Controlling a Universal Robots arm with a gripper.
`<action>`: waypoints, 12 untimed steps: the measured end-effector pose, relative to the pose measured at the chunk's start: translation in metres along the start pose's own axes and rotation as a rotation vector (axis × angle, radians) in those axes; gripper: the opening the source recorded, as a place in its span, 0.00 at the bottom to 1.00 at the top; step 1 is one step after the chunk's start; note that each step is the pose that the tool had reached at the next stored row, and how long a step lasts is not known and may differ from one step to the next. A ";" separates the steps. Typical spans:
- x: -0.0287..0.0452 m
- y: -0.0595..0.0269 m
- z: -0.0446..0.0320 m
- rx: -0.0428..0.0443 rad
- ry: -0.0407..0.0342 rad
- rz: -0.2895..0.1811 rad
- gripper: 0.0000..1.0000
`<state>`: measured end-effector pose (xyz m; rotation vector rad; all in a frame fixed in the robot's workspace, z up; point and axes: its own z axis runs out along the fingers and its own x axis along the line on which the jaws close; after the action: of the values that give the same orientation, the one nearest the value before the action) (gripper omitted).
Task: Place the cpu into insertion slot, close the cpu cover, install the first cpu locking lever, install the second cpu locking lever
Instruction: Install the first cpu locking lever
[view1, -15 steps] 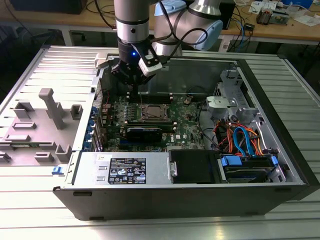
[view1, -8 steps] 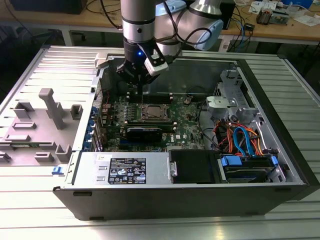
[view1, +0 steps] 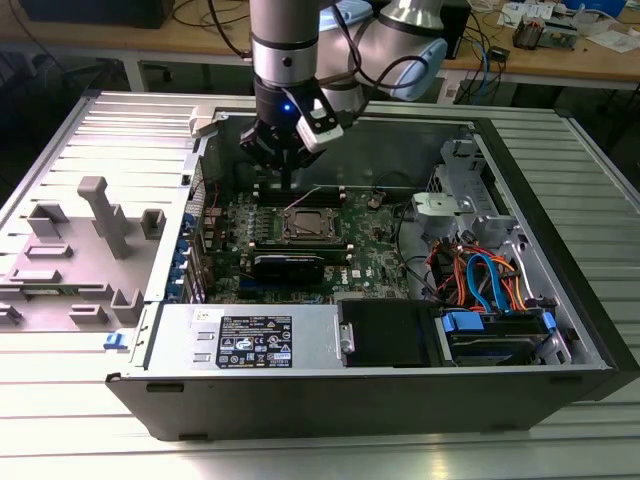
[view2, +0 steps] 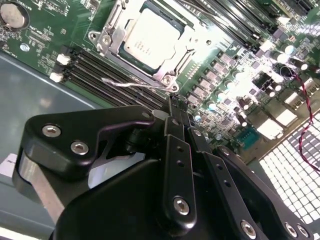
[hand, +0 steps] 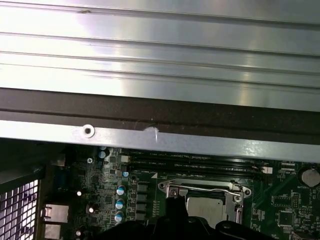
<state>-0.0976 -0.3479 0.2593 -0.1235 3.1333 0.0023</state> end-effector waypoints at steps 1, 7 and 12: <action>-0.0011 -0.0001 0.0001 0.0001 0.0001 0.000 0.11; -0.0019 -0.0002 0.0016 0.0005 0.0001 0.000 0.11; -0.0019 -0.0001 0.0017 0.0005 0.0001 0.000 0.11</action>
<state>-0.0957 -0.3478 0.2577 -0.1234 3.1334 0.0015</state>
